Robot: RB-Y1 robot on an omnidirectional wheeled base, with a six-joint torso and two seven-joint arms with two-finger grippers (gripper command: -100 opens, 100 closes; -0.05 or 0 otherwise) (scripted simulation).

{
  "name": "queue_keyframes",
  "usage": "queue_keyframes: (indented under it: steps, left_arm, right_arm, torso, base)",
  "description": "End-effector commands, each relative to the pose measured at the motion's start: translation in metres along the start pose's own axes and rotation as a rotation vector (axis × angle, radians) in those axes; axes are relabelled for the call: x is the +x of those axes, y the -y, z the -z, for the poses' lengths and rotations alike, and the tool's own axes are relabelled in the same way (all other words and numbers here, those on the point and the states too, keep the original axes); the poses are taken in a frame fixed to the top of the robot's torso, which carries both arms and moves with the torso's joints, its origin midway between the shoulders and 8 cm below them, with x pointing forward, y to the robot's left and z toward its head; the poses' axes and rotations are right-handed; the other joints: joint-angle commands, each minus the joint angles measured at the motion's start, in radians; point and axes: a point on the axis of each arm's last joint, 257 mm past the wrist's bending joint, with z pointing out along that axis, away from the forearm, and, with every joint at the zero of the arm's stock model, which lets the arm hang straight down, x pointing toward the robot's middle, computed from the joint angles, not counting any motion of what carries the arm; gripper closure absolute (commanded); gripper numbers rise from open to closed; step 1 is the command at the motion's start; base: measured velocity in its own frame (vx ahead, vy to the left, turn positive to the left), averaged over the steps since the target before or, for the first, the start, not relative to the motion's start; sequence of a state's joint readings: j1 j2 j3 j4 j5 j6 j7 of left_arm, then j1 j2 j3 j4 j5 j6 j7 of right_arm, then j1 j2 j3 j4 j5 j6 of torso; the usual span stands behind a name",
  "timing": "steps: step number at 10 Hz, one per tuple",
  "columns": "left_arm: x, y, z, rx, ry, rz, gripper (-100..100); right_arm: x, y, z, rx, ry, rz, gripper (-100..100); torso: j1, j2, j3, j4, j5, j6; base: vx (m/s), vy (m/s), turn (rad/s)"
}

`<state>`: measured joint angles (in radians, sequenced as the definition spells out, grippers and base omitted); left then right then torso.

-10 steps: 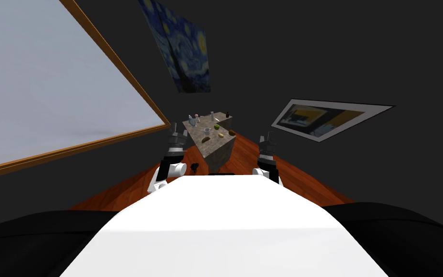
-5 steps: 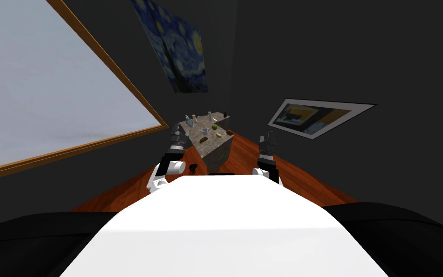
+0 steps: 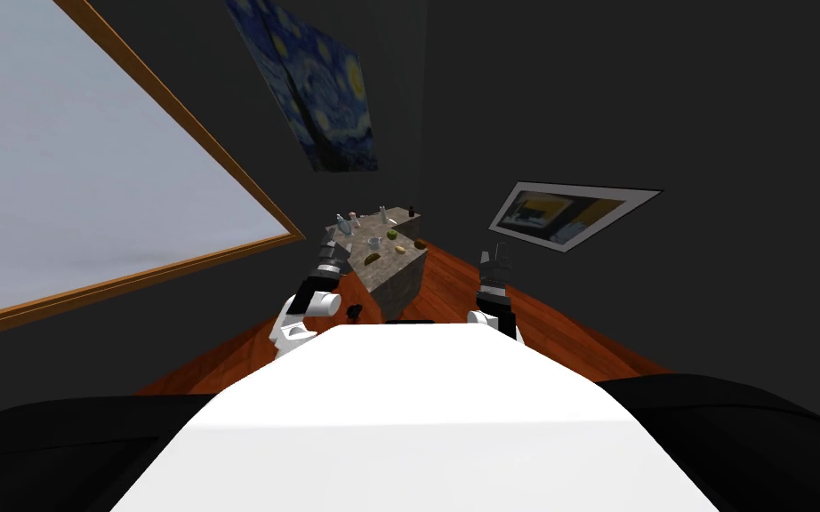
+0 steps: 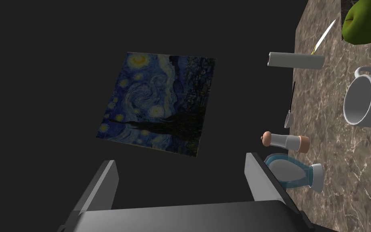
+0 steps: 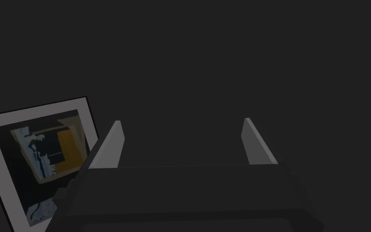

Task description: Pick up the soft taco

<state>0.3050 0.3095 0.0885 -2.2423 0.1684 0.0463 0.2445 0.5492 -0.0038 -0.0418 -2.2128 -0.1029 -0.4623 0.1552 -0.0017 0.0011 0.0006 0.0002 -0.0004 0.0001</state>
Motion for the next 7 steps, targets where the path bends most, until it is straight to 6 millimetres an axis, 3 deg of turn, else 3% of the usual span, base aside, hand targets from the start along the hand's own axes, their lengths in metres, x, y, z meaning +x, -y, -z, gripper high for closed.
queue_keyframes:
  steps: [1, 7]
  left_arm:
    - [-0.003, -0.011, -0.003, -0.045, 0.008, 0.012, -100]
    - [-0.028, -0.050, -0.016, -0.210, 0.047, 0.068, -100]
  right_arm:
    - [0.000, 0.000, 0.000, 0.000, 0.000, 0.000, 0]
    - [0.000, 0.000, 0.000, 0.000, 0.000, 0.000, 0]
  torso:
    - [0.000, 0.000, 0.000, 0.000, 0.000, 0.000]
    - [0.000, -0.001, 0.000, 0.000, 0.000, 0.000]
  base:
    - [-0.009, -0.028, -0.072]
    - [-0.005, -0.028, -0.085]
